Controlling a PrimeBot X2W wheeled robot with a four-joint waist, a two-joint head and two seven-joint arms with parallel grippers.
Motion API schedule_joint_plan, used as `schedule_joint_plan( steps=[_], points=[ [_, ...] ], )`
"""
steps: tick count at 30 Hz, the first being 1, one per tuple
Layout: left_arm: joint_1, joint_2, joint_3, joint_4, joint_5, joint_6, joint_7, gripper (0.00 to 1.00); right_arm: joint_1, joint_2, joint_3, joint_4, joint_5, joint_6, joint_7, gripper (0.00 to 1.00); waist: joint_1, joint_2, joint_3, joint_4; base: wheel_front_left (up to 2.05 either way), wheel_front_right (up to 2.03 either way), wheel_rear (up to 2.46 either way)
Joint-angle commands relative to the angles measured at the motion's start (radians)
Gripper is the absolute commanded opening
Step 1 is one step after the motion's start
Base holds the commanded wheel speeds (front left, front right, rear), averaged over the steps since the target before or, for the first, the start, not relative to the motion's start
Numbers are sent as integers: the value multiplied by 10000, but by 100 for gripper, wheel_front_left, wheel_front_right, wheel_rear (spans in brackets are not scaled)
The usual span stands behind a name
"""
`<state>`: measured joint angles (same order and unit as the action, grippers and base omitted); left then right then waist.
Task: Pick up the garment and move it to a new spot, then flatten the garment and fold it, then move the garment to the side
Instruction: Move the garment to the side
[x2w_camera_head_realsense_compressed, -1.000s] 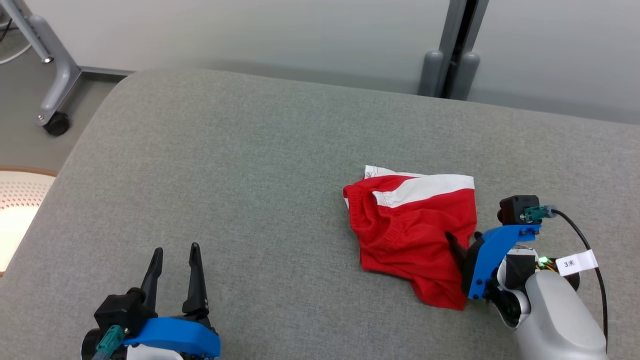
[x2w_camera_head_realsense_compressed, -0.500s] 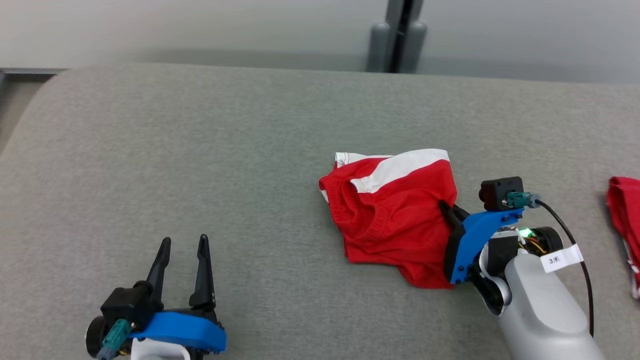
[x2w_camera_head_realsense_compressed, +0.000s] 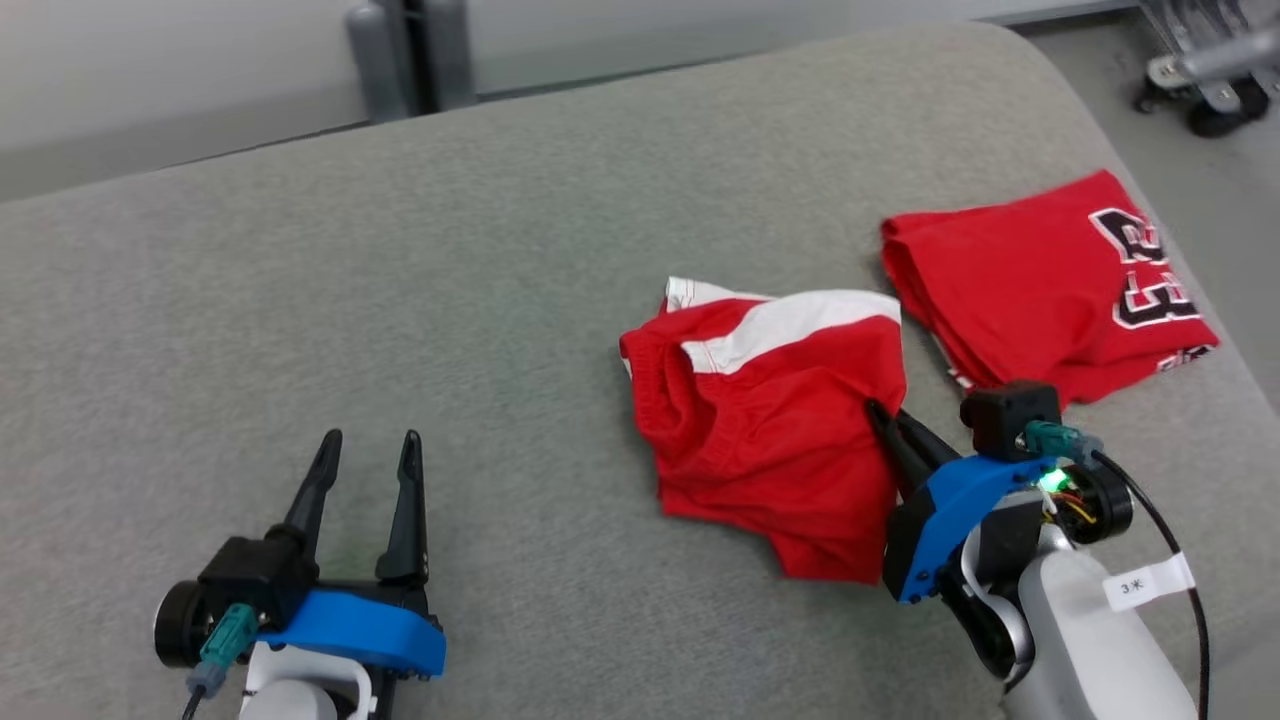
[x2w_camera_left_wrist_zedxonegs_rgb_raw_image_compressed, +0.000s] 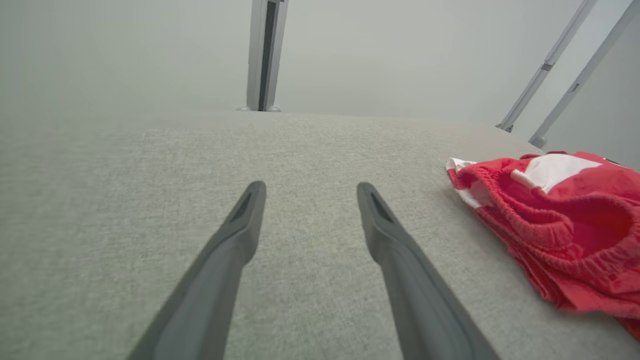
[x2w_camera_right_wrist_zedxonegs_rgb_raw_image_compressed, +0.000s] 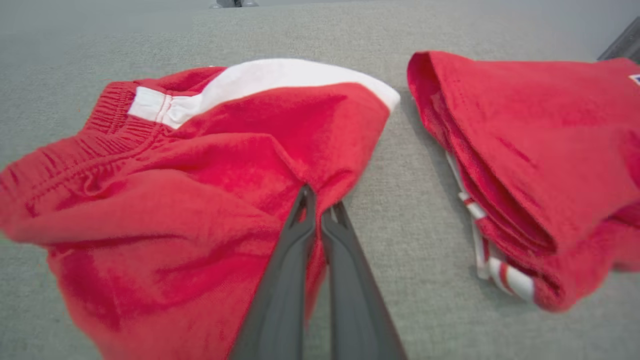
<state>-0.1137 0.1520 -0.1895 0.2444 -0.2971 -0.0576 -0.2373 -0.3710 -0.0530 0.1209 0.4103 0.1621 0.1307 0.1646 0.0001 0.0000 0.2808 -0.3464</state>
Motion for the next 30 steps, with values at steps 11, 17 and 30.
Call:
schedule_joint_plan(
  steps=[11, 17, 30],
  points=[
    [-276, 314, -156, -416, 125, 51, 428, 100, 177, -7, 237, -836, 103, 1, 344, 0, -1, 0, -136, -902, 0, 0, 0],
    [-137, 278, -91, -520, -9, 175, 366, 100, -479, -1226, 295, -1027, -137, -1, 1118, 0, -1, 0, -145, -354, 0, 0, 0],
    [-360, 254, -543, -577, 139, 88, 416, 100, -1902, -4184, -1253, 122, -8, -1, 2725, 0, -1, 0, 402, 1170, 0, 0, 0]
  ],
)
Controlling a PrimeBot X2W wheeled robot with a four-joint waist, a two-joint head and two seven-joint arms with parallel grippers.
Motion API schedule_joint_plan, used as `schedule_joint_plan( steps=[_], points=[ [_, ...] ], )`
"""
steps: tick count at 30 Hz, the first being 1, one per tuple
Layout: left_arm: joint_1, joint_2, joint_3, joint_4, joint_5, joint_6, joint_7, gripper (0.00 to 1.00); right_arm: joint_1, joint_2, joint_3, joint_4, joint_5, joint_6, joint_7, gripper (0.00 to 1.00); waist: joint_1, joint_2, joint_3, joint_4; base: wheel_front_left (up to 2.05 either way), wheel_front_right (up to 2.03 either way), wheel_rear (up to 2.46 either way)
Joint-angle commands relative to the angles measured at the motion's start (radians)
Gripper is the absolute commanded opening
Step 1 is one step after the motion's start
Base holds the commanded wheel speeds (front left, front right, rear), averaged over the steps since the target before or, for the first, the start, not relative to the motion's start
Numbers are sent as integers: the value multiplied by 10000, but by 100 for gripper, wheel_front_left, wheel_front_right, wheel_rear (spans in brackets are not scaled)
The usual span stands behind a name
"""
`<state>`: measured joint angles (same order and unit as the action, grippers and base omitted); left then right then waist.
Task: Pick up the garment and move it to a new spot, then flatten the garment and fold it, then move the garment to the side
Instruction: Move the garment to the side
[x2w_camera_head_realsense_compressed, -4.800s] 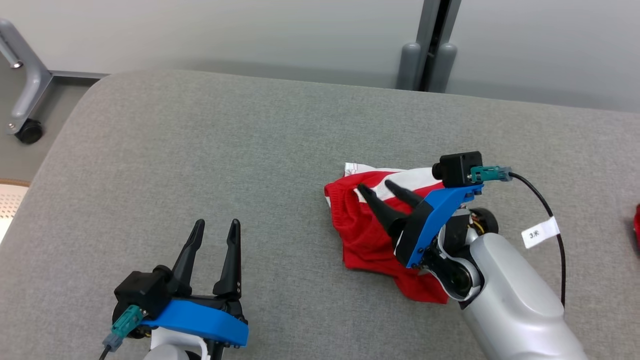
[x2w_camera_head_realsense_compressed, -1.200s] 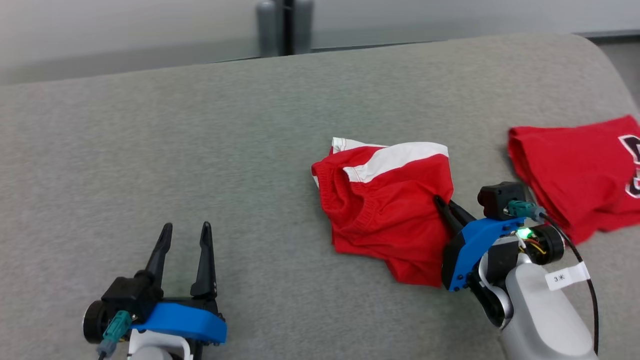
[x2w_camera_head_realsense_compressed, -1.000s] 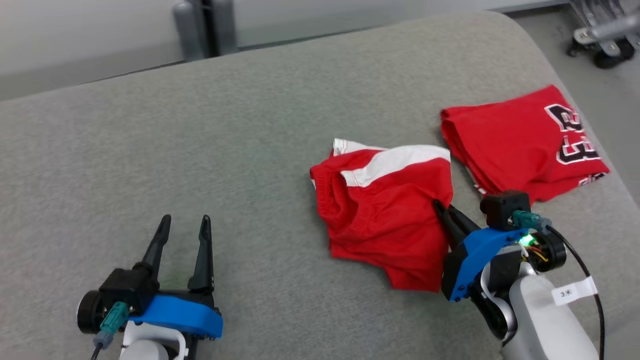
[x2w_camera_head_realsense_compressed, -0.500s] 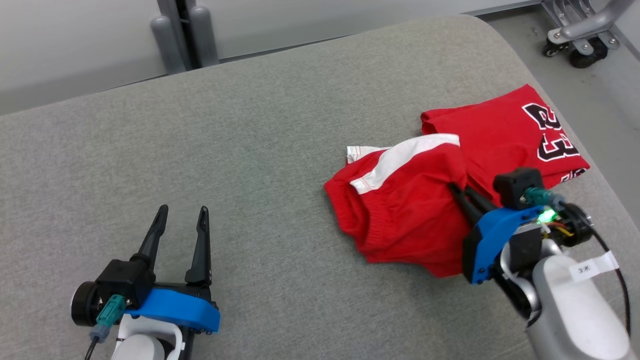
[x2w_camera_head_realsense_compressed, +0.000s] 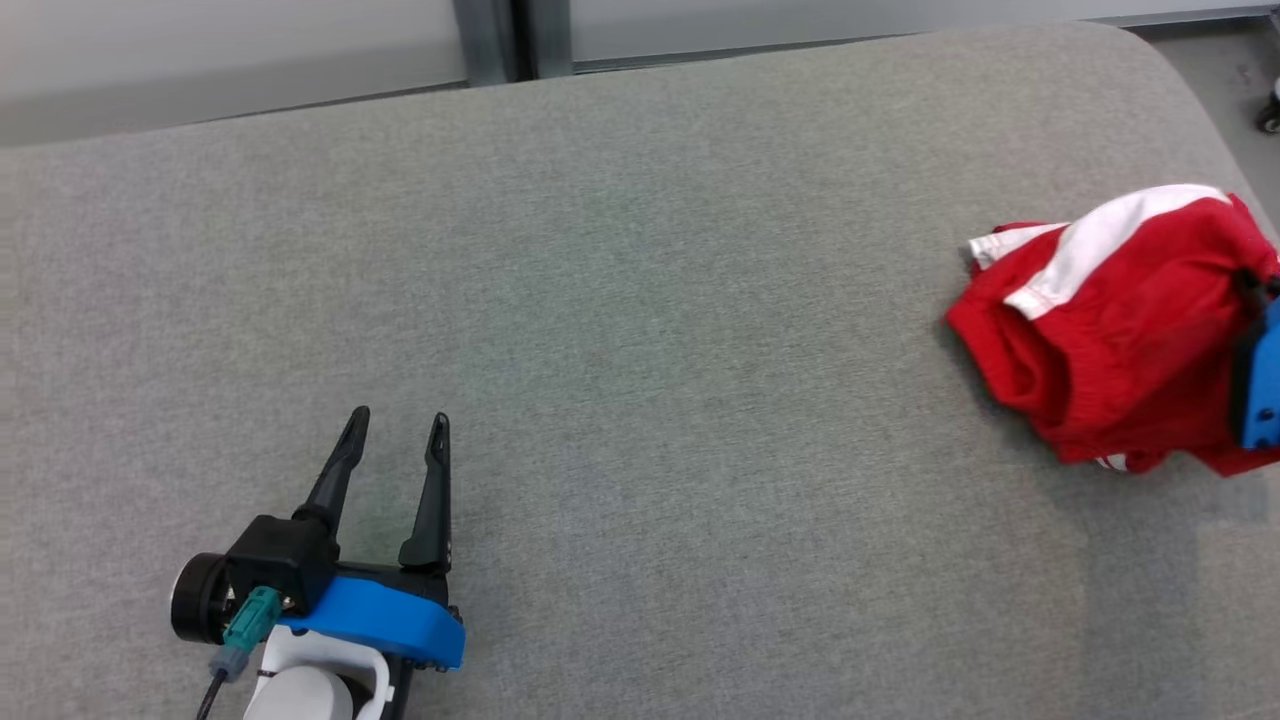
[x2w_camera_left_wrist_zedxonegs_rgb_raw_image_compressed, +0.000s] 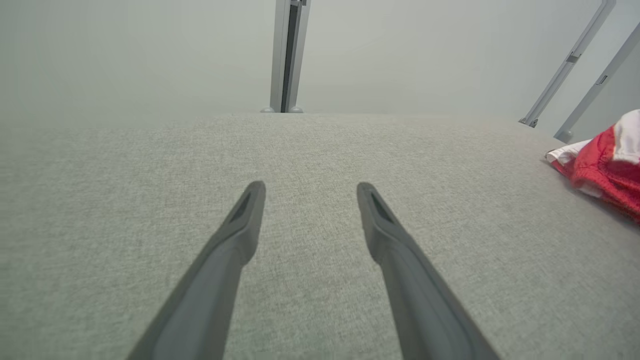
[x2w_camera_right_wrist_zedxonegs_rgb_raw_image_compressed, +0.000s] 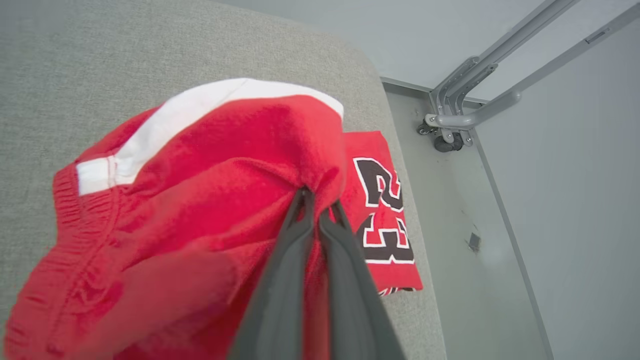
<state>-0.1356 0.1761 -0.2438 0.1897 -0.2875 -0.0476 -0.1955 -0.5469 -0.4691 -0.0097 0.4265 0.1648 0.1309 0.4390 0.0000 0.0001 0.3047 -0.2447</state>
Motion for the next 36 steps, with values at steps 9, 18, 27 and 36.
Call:
schedule_joint_plan(
  steps=[9, 18, 27, 36],
  points=[
    [-242, -56, -359, -24, 120, -34, 70, 100, -578, -425, -1523, 940, -993, -4, -24, 0, 0, -1, 401, 743, 0, 0, 0],
    [-283, -47, -450, 6, 65, 38, 129, 100, -512, 452, -2479, 1637, -2285, -3, -1232, 100, 0, -1, 384, 813, 0, 0, 0],
    [-311, -16, -328, 145, -139, 132, -17, 100, -844, 1051, -1330, 1348, -2044, -3, -2185, 100, 0, -1, -109, 779, 0, 0, 0],
    [-163, -287, 25, 649, -737, 183, -266, 100, -186, 1909, -475, 604, -1454, -3, -3435, 100, 0, -1, -974, 1364, 0, 0, 0]
  ],
)
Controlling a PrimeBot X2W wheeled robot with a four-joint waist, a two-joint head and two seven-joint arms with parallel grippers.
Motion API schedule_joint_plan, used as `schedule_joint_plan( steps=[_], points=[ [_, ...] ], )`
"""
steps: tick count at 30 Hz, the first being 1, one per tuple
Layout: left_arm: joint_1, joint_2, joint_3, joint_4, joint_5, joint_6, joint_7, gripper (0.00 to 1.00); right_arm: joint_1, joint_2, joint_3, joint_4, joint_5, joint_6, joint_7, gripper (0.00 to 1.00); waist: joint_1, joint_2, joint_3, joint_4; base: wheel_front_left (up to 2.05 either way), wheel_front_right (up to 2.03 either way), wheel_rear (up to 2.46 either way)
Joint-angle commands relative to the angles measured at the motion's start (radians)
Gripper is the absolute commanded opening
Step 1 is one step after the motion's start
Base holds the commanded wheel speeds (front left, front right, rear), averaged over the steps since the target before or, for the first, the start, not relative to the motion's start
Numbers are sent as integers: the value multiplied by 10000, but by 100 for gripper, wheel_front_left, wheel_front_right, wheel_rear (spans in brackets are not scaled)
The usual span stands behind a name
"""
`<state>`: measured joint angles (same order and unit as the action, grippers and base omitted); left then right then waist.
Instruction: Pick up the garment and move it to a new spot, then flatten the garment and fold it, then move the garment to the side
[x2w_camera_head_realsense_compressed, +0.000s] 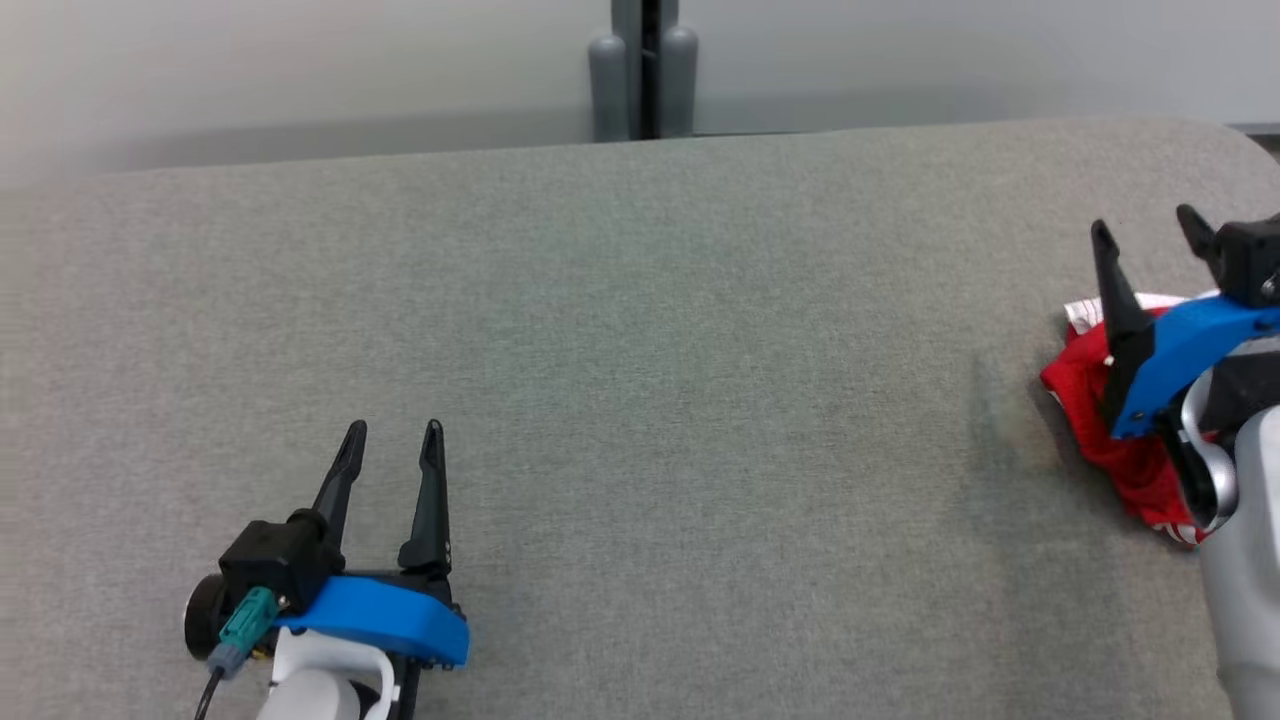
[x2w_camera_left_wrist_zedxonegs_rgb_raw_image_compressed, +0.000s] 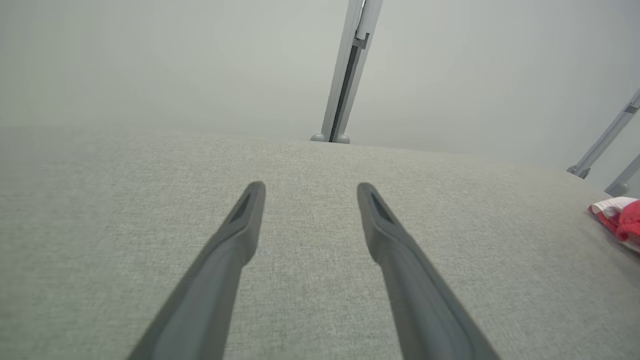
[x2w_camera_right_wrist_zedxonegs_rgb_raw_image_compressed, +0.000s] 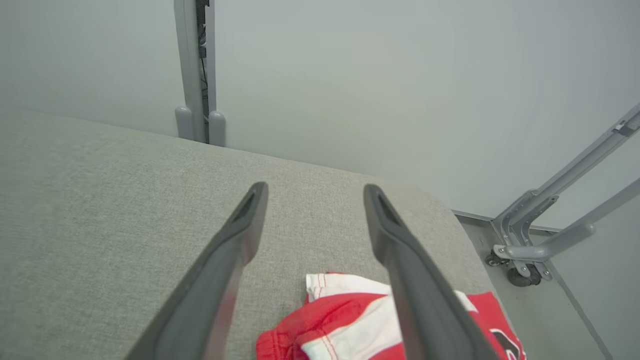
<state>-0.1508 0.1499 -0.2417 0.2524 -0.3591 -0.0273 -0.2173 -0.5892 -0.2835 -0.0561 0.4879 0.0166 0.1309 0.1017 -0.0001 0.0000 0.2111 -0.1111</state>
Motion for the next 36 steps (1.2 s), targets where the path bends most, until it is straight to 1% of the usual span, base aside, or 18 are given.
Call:
schedule_joint_plan(
  steps=[1, 3, 6, 9, 12, 14, 17, 23, 28, 36],
  points=[
    [75, -66, 45, 124, -109, -12, -69, 100, 381, 225, -32, -83, 76, -3, -236, 100, 1, 0, -143, 120, 0, 0, 0],
    [223, -150, 126, 339, -233, 18, -146, 100, 774, 560, -110, -232, 53, -3, -619, 100, 1, 0, -373, 323, 0, 0, 0],
    [405, -230, 246, 661, -405, 79, -239, 100, 1543, 1303, -449, -554, 65, -3, -1307, 100, 1, 0, -698, 630, 0, 0, 0],
    [642, -338, 342, 965, -580, 75, -316, 100, 2479, 1868, -819, -804, -318, -3, -1927, 100, 1, 0, -982, 925, 0, 0, 0],
    [827, -344, 397, 1205, -656, 29, -364, 100, 3199, 2237, -944, -870, -329, -1, -2378, 100, 1, 0, -1174, 1184, 0, 0, 0],
    [913, -353, 421, 1325, -709, 11, -395, 100, 3579, 2295, -933, -914, -406, -3, -2609, 100, 1, 0, -1252, 1305, 0, 0, 0],
    [998, -350, 416, 1434, -750, -82, -413, 100, 4026, 2327, -500, -819, 269, -1, -2904, 100, 1, 0, -1326, 1453, 0, 0, 0],
    [1028, -349, 543, 1494, -794, -170, -460, 100, 4485, 2318, 172, -678, 1104, -1, -3208, 100, 1, 0, -1433, 1530, 0, 0, 0],
    [1029, -311, 586, 1499, -672, -77, -476, 100, 4546, 2312, 543, -619, 1221, -1, -3308, 100, 1, 0, -1506, 1475, 0, 0, 0],
    [1178, -413, 734, 1494, -804, -2, -482, 100, 4641, 2316, 573, -830, 1137, -1, -3319, 100, 1, 0, -1633, 1385, 0, 0, 0]
  ],
)
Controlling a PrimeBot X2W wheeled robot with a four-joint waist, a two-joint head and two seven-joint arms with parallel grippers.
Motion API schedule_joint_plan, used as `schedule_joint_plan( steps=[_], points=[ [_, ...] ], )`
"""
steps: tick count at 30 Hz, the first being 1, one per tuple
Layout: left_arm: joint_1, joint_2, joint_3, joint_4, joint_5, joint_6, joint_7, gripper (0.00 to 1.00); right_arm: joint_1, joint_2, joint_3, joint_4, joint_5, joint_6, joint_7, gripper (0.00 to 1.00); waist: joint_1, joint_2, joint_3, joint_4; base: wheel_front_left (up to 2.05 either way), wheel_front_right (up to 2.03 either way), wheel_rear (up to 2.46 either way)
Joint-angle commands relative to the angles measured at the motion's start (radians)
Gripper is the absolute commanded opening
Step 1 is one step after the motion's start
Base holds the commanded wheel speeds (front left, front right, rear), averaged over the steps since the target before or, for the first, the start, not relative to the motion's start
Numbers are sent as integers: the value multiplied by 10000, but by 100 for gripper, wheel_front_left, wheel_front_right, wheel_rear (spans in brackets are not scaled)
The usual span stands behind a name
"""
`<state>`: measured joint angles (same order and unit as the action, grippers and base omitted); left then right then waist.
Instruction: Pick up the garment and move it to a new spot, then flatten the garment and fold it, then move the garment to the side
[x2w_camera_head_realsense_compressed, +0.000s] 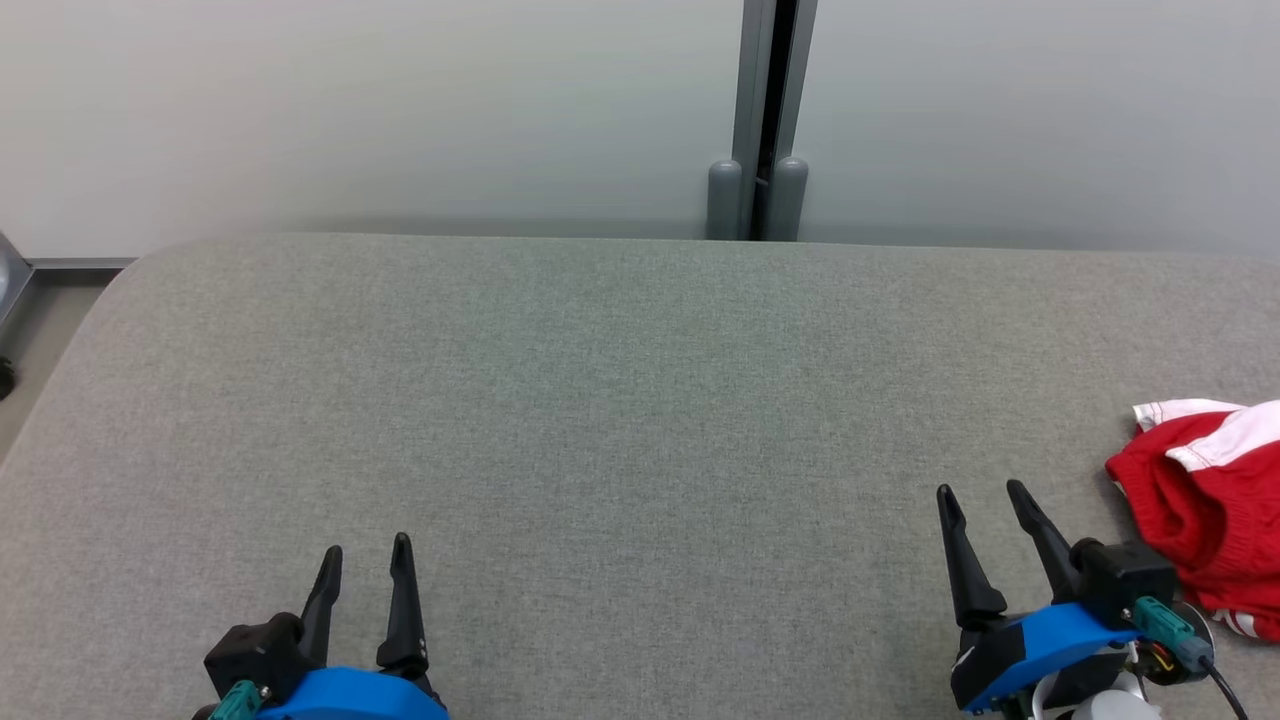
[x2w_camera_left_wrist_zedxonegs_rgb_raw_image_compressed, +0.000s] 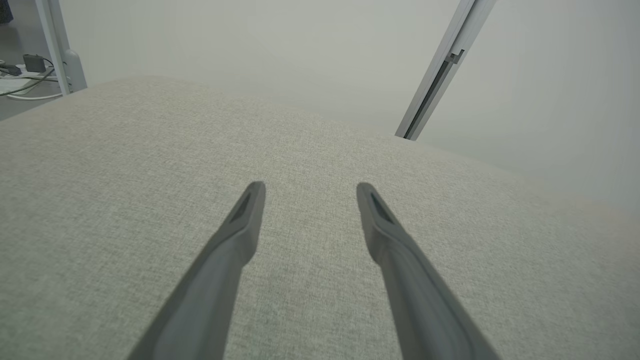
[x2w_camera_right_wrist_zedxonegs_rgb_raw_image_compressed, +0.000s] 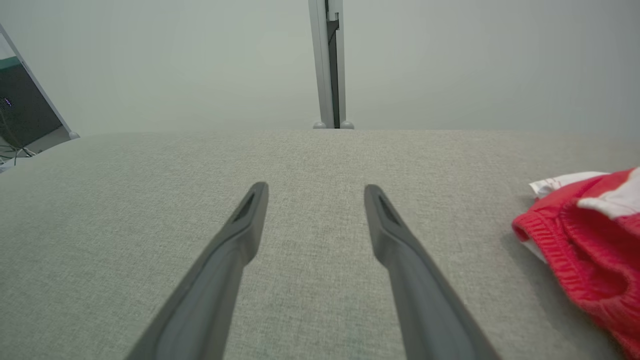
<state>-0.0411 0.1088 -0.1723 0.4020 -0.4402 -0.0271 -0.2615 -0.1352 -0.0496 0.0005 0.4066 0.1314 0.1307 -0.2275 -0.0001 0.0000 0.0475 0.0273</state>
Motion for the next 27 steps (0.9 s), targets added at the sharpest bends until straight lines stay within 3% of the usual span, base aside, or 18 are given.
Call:
schedule_joint_plan(
  steps=[1, 8, 9, 14, 27],
  points=[
    [97, -6, 29, -2, 7, -2, -36, 100, 133, -22, 3, -51, -19, 1, -11, 100, 1, 0, -9, -4, 0, 0, 0],
    [123, 3, -41, -129, 43, -46, -41, 100, 289, -21, 24, -266, -65, 1, 77, 100, 1, 0, -76, -1, 0, 0, 0],
    [107, -8, -38, -127, 27, -14, -1, 0, 181, 0, 18, -228, -2, 0, 71, 0, 1, 0, -78, -1, 0, 0, 0],
    [322, -86, 0, 194, -137, -12, 99, 0, 259, 36, -33, 165, 175, 0, 138, 0, 1, 0, -86, -4, 0, 0, 0],
    [123, -172, 517, -119, -2153, -193, 747, 0, 256, 26, -230, -163, 2739, 0, 715, 0, 1, 0, -123, -32, 0, 0, 0]
  ],
)
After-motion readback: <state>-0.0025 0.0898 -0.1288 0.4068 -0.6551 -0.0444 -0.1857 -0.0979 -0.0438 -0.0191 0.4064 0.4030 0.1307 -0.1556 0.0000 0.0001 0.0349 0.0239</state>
